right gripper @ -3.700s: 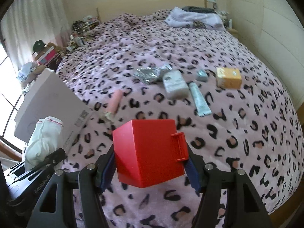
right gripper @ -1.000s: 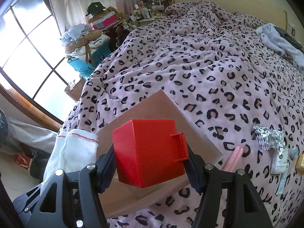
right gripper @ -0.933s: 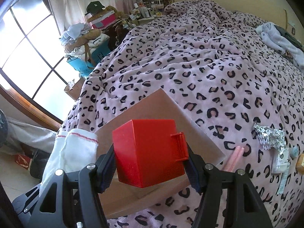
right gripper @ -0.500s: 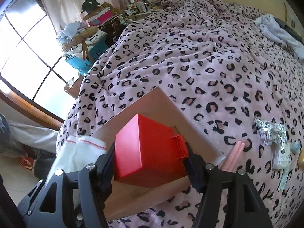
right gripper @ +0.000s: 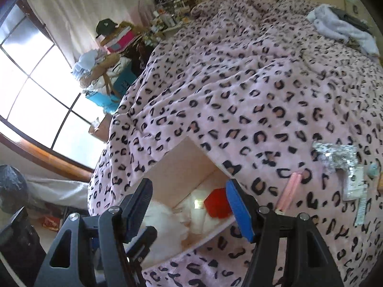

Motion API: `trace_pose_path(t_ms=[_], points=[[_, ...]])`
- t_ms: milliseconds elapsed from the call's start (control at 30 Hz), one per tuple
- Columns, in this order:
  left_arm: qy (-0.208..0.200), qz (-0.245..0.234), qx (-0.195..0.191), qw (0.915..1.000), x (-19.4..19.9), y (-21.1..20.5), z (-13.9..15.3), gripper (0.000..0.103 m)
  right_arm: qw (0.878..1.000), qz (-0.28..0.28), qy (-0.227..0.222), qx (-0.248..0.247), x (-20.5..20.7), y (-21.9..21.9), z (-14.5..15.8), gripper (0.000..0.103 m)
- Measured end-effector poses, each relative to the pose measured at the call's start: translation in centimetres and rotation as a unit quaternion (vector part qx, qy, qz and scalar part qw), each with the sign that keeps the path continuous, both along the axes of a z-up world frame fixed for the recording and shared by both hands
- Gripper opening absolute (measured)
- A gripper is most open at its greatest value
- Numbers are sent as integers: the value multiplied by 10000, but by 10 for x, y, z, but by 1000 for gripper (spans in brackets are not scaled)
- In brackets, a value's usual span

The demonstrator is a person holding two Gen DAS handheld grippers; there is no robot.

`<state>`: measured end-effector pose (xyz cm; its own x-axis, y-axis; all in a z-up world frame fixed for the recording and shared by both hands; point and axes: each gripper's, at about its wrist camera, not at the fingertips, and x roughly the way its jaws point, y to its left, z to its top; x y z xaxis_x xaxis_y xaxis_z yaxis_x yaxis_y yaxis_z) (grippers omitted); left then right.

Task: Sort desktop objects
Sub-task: 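Lower the red case into the box with the right tool while the left tool drops the glove, then move both open tools back over the items on the bed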

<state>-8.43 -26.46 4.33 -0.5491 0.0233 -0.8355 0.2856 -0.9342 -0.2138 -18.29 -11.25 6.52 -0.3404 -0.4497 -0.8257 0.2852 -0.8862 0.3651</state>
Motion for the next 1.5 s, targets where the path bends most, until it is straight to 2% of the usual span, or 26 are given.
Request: trace_pose_path(t_ms=[267,333,400,567,833,1033,1167,1300,1500], points=[[153,85,-230,9996,13,6,27,64,9987,-183,332,338,28,32,16,66],[230,68,-307,9992,20,12,38,68,9978,-217,469,424,40,42,24,66],[343,26,-431,9985,28,22,51,79,9965,-243,601,534,53,53,30,66],[418,-180,-536,9975,40,51,63,80,9930,-412,725,841,88,86,27,66],[156,-757,-402,9962,49,110,36,81,9881,-1176,443,892,129,167,-4,66],[36,-1176,-416,9922,62,150,10,84,9774,-1887,335,894,155,232,-26,66],[-24,-1407,-474,9889,70,176,-6,84,9698,-2242,440,850,176,259,-38,66],[-85,-1637,-532,9850,79,201,-22,84,9578,-2485,486,1358,195,265,-59,66],[-171,-1847,-572,9810,86,230,-43,85,9472,-2119,877,2241,217,251,-80,67]])
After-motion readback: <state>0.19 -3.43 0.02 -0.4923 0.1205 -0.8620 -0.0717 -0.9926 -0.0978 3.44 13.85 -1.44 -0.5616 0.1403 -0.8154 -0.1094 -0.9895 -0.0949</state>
